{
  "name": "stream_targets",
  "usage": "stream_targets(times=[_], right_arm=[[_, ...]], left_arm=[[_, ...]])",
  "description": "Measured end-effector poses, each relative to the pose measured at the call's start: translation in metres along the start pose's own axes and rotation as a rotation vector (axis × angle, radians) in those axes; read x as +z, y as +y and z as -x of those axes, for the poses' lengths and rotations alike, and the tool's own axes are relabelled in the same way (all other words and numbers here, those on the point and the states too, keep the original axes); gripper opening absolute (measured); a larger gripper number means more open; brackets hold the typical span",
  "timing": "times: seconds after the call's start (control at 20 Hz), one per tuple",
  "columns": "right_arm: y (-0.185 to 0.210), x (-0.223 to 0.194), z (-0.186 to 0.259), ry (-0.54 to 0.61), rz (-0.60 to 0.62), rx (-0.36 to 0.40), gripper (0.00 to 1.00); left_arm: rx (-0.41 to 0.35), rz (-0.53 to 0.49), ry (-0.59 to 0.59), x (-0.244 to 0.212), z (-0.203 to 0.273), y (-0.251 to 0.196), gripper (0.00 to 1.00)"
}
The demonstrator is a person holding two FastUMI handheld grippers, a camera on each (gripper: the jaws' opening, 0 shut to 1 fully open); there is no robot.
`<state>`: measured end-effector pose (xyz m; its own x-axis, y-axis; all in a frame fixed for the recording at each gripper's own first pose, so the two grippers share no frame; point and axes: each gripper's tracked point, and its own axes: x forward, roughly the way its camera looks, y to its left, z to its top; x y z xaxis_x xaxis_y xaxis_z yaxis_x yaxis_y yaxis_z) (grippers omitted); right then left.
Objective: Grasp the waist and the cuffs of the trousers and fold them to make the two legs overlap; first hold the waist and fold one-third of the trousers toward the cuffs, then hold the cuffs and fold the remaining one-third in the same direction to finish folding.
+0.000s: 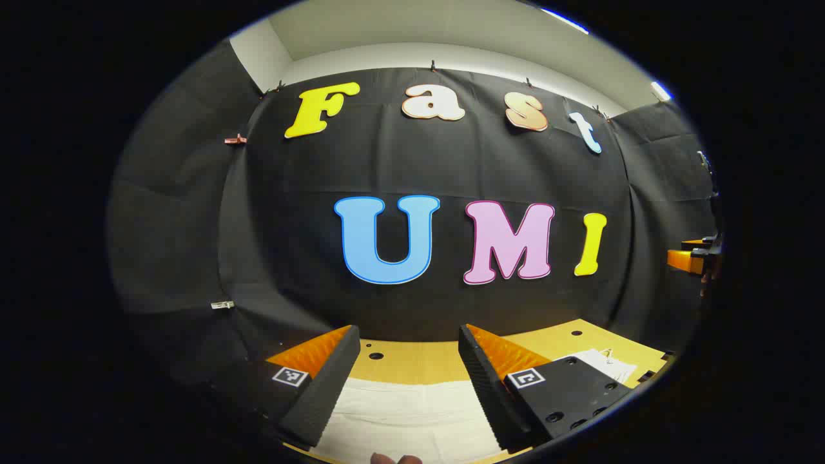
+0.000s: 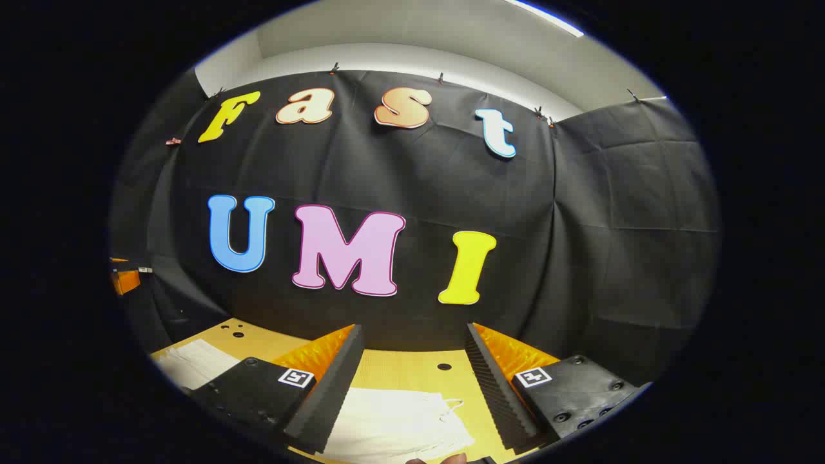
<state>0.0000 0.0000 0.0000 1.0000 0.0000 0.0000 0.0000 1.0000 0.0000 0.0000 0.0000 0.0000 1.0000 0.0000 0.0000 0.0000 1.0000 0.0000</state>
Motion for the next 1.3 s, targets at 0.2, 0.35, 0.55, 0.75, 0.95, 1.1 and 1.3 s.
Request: stream_targets(times=[0.2, 0.35, 0.55, 0.75, 0.95, 1.1, 1.3], right_arm=[[0.003, -0.001, 0.002, 0.001, 0.018, 0.004, 0.97], [0.005, 0.0, 0.002, 0.002, 0.021, 0.003, 0.97], [0.009, -0.001, 0.002, 0.002, 0.038, 0.005, 0.97], [0.015, -0.002, 0.003, 0.005, 0.062, 0.013, 0.97], [0.016, -0.007, 0.006, 0.007, 0.13, 0.037, 0.97], [0.008, -0.024, 0.007, 0.032, 0.245, 0.068, 0.97], [-0.015, -0.068, 0.015, 0.115, 0.39, 0.092, 0.97]], left_arm=[[0.011, -0.004, 0.009, -0.005, 0.001, 0.009, 0.96], [0.017, -0.007, 0.006, -0.004, 0.002, 0.015, 0.96], [0.027, -0.018, 0.011, -0.009, 0.003, 0.022, 0.96], [0.034, -0.026, 0.015, -0.014, 0.005, 0.031, 0.96], [0.012, -0.079, 0.024, -0.025, 0.012, 0.036, 0.96], [-0.042, -0.21, 0.041, -0.046, 0.02, 0.047, 0.96], [-0.081, -0.413, 0.147, -0.104, 0.034, 0.073, 0.97]])
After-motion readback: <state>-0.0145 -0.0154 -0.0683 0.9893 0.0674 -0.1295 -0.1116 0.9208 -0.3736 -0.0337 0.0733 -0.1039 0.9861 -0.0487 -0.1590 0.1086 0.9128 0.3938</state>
